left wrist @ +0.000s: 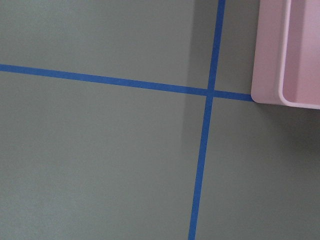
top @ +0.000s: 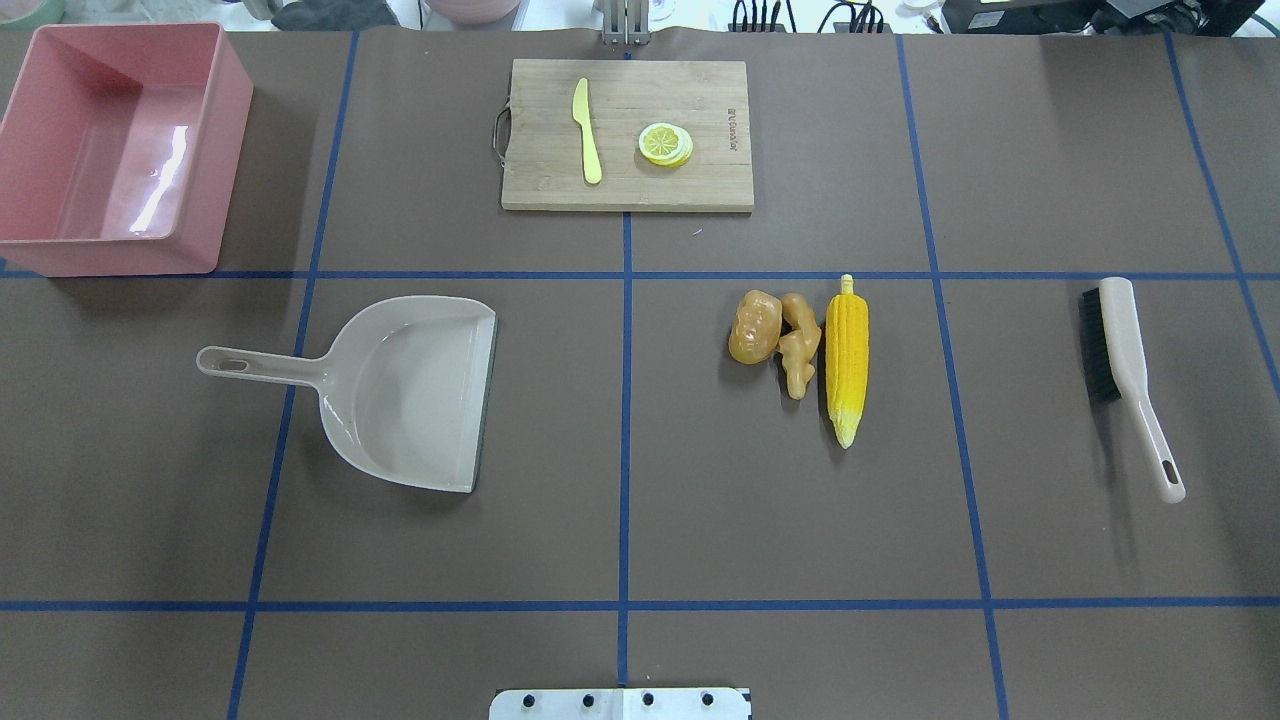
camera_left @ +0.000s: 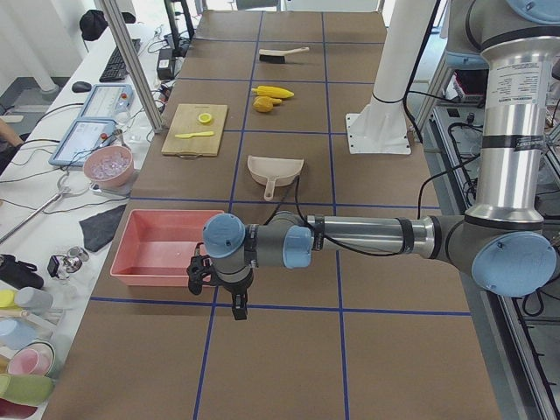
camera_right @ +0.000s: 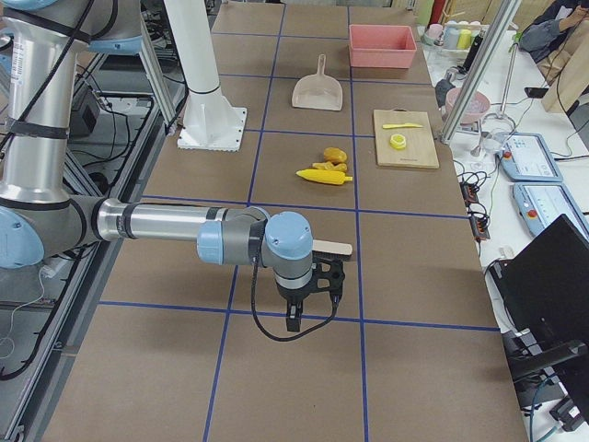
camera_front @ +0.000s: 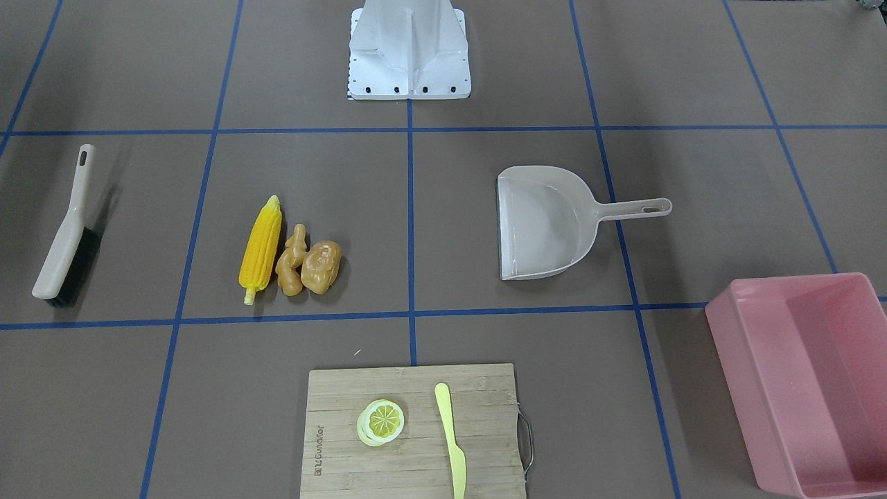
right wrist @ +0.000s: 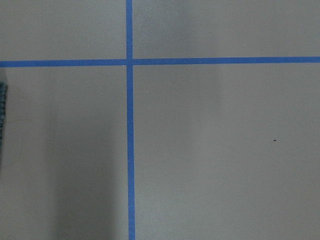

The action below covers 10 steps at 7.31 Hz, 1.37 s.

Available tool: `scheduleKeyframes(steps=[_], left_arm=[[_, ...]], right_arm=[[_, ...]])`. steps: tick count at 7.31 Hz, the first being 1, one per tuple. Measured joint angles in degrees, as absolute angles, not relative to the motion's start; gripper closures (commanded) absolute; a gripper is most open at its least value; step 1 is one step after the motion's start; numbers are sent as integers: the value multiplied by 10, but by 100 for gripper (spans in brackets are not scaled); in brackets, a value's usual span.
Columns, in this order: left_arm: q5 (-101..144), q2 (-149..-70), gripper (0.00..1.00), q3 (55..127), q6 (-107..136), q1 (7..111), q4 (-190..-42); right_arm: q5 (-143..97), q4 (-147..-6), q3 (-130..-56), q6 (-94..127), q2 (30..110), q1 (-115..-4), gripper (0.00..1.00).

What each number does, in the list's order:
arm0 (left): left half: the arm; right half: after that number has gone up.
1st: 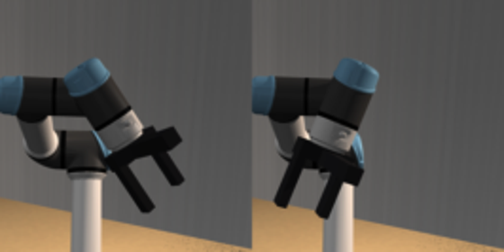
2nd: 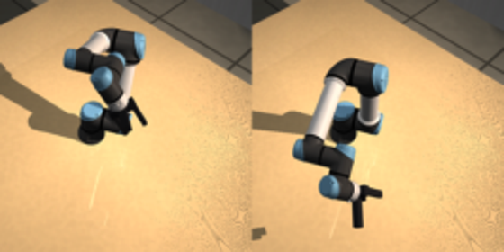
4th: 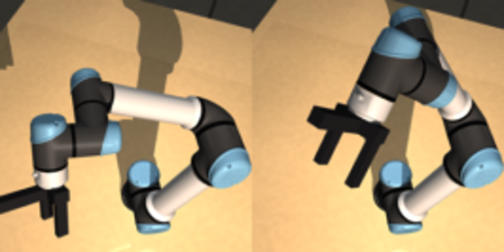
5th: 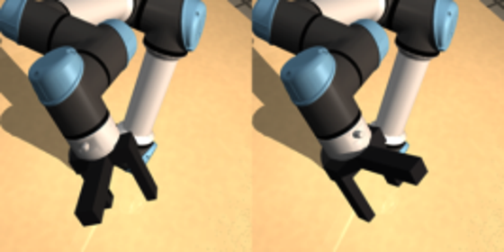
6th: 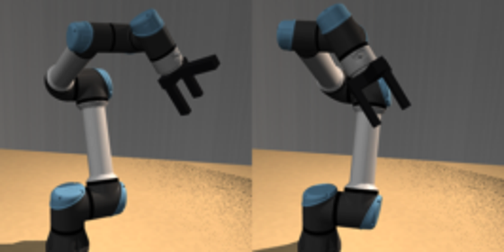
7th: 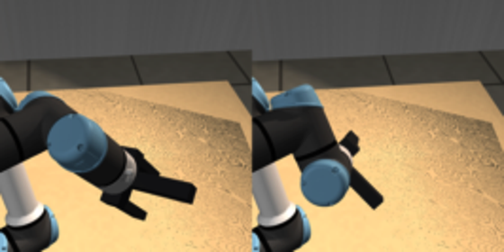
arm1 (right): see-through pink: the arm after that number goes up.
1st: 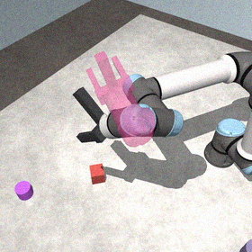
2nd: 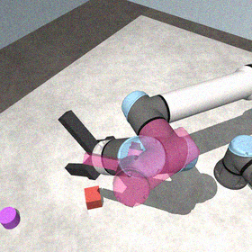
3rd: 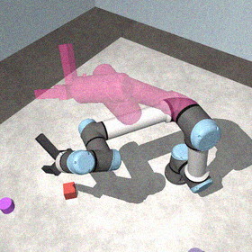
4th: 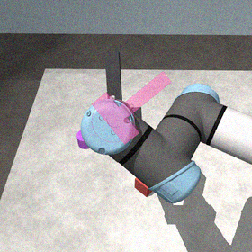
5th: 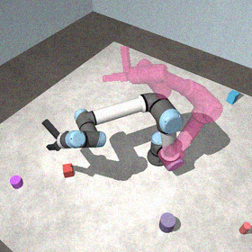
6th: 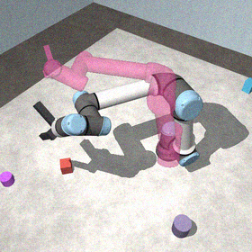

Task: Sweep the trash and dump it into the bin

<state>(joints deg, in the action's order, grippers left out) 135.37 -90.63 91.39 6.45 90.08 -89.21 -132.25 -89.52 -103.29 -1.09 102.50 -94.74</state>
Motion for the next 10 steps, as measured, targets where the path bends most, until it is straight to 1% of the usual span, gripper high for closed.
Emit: scheduleKeyframes(steps=[1, 3, 5, 7, 8, 10], left_arm=[[1353, -928, 1, 920, 65, 900, -878], [1352, -990, 1, 943, 65, 890, -794], [1349, -1036, 1, 974, 61, 857, -755], [1343, -1052, 1, 1035, 56, 800, -752], [1341, -1056, 1, 1056, 26, 782, -752], [1340, -1068, 2, 1072, -151, 759, -752]], right_arm=[[-1325, -895, -1035, -12, 1027, -947, 0], [-1325, -885, -1042, -13, 1038, -947, 0], [-1322, -820, -1042, -11, 1062, -945, 0], [-1324, -794, -1040, 1, 1069, -930, 3], [-1327, -792, -1041, 36, 1065, -908, 1], [-1359, -791, -1048, 142, 1055, -856, 1]])
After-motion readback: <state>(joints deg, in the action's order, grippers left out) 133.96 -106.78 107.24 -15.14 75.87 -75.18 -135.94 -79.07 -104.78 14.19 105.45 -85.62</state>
